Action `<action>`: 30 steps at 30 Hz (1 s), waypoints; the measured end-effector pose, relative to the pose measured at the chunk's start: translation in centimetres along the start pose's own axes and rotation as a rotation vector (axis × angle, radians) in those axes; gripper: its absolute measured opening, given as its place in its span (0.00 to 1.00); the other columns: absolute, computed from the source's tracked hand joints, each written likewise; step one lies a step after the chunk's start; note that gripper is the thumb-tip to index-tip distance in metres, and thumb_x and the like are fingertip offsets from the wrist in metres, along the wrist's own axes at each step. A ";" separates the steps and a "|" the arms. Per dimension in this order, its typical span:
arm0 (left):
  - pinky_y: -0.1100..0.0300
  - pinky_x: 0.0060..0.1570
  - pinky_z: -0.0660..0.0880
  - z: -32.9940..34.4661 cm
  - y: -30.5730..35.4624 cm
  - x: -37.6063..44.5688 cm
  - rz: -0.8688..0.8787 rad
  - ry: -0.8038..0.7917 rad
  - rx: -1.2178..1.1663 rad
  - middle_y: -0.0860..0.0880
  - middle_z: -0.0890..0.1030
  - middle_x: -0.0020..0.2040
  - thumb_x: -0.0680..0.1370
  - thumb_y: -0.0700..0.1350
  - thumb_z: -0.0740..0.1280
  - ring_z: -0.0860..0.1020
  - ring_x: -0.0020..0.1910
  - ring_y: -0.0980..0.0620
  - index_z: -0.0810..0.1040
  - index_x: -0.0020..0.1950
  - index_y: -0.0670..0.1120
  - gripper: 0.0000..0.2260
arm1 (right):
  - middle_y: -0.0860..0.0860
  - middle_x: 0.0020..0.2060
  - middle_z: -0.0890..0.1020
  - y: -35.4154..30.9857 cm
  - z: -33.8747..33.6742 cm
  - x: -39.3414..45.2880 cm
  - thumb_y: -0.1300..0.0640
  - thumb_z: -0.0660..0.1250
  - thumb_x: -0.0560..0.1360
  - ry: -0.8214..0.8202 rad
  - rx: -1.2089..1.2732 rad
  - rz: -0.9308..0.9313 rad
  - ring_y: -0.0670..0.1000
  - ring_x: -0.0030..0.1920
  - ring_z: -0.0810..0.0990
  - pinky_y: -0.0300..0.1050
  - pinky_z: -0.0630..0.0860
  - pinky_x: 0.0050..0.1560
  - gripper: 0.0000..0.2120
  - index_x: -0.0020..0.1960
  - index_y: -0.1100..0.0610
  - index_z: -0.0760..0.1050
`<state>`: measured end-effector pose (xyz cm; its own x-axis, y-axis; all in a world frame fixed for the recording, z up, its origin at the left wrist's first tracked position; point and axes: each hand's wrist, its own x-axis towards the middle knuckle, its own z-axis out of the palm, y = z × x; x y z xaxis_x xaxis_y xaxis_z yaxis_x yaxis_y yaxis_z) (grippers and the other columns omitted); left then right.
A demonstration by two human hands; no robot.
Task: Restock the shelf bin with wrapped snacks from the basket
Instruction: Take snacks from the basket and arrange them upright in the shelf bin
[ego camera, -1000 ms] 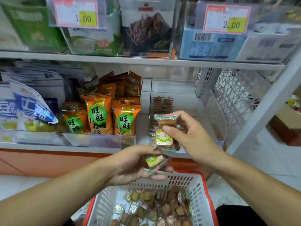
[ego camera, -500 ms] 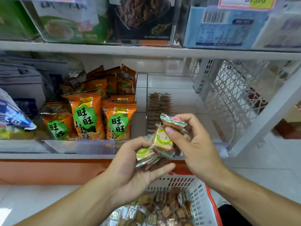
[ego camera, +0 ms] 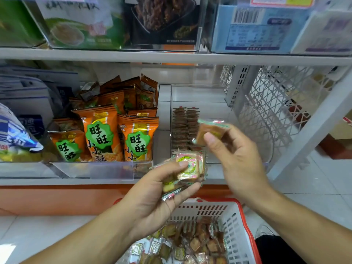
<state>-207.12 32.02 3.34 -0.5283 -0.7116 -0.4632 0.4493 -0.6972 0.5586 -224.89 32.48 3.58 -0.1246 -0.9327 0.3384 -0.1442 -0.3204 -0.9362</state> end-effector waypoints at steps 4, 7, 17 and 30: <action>0.57 0.34 0.83 -0.3 0.1 0.3 0.074 0.062 -0.002 0.38 0.87 0.49 0.59 0.39 0.78 0.87 0.43 0.46 0.88 0.42 0.40 0.13 | 0.50 0.41 0.84 -1.3 -1.9 1.1 0.54 0.70 0.75 -0.197 0.100 0.141 0.46 0.37 0.80 0.37 0.77 0.37 0.12 0.58 0.51 0.82; 0.58 0.36 0.83 -0.4 0.3 0.4 0.099 0.046 0.075 0.40 0.87 0.52 0.61 0.43 0.79 0.87 0.46 0.48 0.88 0.50 0.43 0.17 | 0.63 0.45 0.83 -0.9 -2.3 0.7 0.56 0.71 0.73 -0.411 0.017 0.247 0.52 0.38 0.78 0.41 0.78 0.36 0.17 0.62 0.55 0.80; 0.60 0.40 0.83 -0.7 -0.5 0.4 0.164 0.021 0.270 0.43 0.87 0.56 0.65 0.51 0.79 0.87 0.51 0.49 0.87 0.54 0.48 0.18 | 0.58 0.47 0.86 -1.0 -3.0 0.4 0.59 0.73 0.72 -0.474 0.055 0.458 0.50 0.43 0.83 0.39 0.80 0.41 0.15 0.59 0.55 0.82; 0.63 0.35 0.81 -0.8 0.0 0.6 0.270 0.044 0.392 0.46 0.88 0.48 0.65 0.50 0.79 0.86 0.44 0.54 0.88 0.49 0.52 0.13 | 0.54 0.48 0.86 -1.4 -3.8 0.0 0.62 0.74 0.72 -0.464 -0.123 0.366 0.48 0.42 0.80 0.42 0.81 0.44 0.27 0.69 0.47 0.76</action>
<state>-206.87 31.49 2.54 -0.3948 -0.8719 -0.2897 0.2562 -0.4073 0.8767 -228.46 33.52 5.25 0.2500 -0.9623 -0.1066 -0.2892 0.0309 -0.9568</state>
